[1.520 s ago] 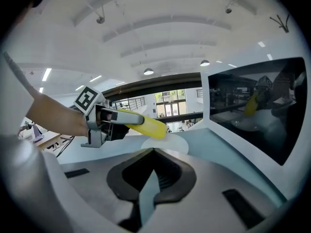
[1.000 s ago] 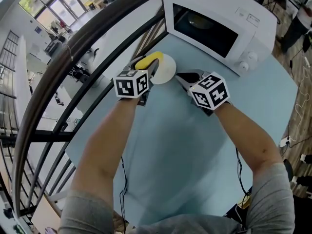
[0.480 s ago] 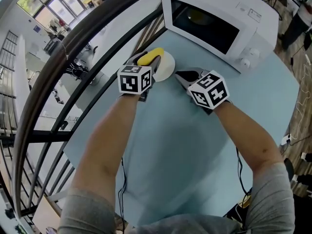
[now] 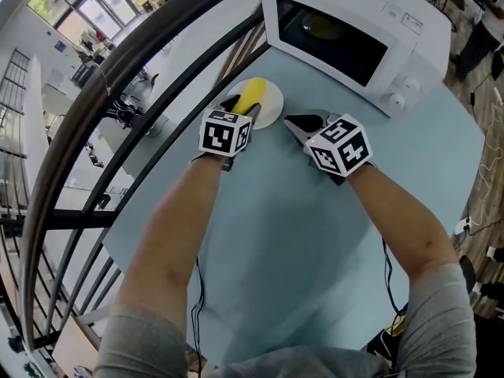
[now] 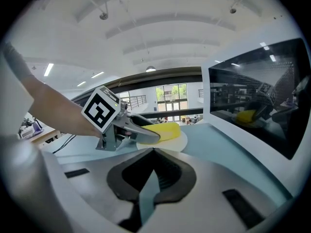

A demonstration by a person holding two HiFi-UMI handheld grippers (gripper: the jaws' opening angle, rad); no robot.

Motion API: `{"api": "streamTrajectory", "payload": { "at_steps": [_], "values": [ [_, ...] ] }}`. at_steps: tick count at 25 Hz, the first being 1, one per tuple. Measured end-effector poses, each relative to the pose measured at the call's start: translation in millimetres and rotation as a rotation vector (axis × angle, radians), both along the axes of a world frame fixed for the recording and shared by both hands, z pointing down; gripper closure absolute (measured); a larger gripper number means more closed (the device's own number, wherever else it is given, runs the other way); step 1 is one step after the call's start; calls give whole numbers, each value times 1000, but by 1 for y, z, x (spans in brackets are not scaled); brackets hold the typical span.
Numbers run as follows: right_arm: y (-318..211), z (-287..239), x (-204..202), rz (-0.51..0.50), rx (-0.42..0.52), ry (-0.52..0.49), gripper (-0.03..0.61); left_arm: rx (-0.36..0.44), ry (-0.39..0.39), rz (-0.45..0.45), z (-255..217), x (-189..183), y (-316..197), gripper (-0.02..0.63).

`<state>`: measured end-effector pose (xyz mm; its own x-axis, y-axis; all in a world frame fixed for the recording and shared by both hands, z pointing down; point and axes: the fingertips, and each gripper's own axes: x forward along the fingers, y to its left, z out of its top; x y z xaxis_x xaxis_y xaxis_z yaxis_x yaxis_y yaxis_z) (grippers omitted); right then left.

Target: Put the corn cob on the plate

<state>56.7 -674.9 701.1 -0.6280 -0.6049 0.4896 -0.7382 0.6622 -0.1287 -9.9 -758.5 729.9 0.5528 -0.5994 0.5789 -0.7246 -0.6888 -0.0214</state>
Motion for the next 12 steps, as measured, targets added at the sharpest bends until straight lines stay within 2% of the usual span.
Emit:
{"api": "streamTrajectory", "payload": {
  "at_steps": [12],
  "values": [
    [1, 5, -5, -6, -6, 1, 561, -6, 36, -21, 1, -1, -1, 379]
  ]
}}
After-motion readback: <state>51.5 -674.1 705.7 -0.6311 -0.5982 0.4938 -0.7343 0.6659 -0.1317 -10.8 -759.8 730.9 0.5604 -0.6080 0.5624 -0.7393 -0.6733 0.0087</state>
